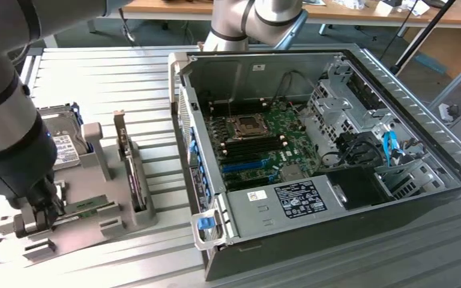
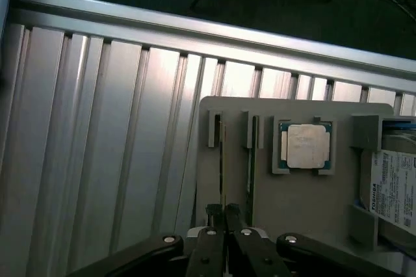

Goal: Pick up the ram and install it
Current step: 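Pick up the ram and move it above insertion slot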

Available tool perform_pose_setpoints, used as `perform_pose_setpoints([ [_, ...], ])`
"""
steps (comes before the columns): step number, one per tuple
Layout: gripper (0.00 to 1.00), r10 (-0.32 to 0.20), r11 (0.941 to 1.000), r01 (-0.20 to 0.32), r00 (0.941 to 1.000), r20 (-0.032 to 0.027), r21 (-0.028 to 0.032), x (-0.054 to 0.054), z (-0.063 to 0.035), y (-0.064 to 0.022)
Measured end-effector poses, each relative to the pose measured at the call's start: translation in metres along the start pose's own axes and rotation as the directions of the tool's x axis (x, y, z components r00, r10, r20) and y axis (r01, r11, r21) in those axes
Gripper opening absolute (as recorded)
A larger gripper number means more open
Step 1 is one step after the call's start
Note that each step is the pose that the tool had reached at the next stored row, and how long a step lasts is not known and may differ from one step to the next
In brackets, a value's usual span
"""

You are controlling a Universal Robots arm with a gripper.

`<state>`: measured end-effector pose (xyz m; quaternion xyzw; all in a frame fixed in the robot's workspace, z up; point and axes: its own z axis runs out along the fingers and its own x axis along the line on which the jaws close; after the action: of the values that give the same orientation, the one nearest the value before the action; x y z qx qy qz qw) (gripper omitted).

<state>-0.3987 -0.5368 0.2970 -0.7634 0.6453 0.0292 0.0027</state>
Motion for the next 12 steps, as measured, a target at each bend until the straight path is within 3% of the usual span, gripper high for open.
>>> perform_pose_setpoints([
  [2, 0.13, 0.000, 1.0000, 0.000, 1.0000, -0.0003, -0.0001, -0.001, -0.0313, 0.0010],
  [12, 0.13, 0.000, 1.0000, 0.000, 1.0000, -0.0002, 0.0001, -0.004, -0.0779, 0.0026],
])
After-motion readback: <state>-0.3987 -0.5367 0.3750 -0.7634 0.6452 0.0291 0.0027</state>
